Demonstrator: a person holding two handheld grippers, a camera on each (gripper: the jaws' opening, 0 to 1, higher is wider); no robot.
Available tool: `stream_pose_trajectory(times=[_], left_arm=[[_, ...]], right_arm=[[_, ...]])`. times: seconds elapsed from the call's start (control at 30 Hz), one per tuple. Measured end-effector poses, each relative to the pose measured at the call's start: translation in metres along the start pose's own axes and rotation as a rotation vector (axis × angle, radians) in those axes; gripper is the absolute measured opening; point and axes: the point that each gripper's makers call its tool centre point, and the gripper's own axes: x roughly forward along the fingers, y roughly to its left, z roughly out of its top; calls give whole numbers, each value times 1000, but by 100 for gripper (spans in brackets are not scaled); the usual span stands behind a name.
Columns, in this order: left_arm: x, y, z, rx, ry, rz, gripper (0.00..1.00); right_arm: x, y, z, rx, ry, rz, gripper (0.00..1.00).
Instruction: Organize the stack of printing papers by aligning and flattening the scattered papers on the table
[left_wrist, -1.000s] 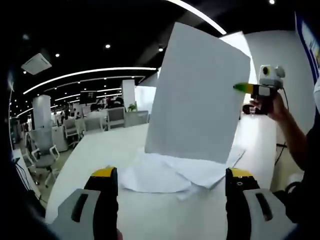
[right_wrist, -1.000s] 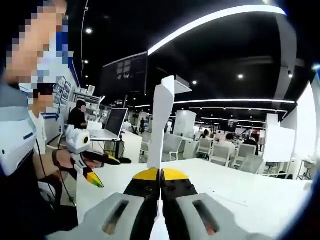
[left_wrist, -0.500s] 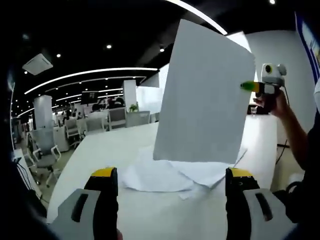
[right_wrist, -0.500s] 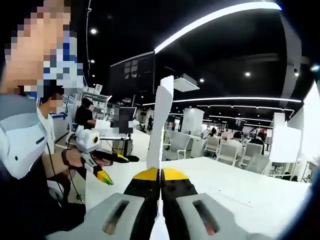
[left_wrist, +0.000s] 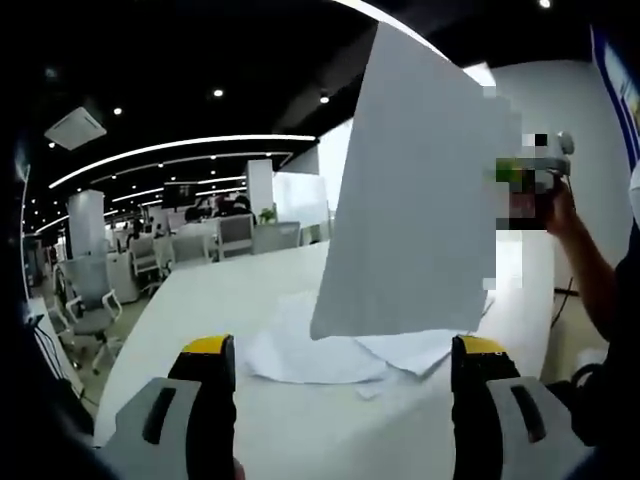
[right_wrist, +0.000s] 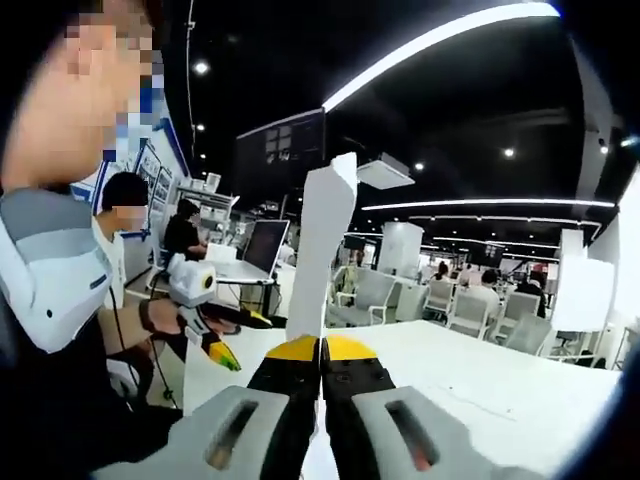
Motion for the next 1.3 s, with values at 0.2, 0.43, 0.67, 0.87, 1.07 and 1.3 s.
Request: stream_pose_trajectory(times=[0.2, 0.43, 0.67, 0.87, 1.07, 1.3], left_arm=[[-2, 2, 0, 3, 2, 7, 92], [-3, 4, -2, 3, 4, 10, 91], [-3, 5, 1, 5, -1, 12, 92], [-3, 2, 0, 5, 0, 7, 92], [-2, 1, 1, 9, 0, 3, 92], [-2, 2, 2, 8, -4, 5, 92]], right_arm=[[0, 8, 3, -22, 1, 19, 0], [-5, 8, 8, -41, -18, 11, 0], [-7, 10, 9, -44, -18, 27, 0], [-9, 7, 3, -23, -7, 21, 0], [-11, 10, 7, -33, -8, 34, 0], [-14, 14, 10, -29, -15, 56, 0]])
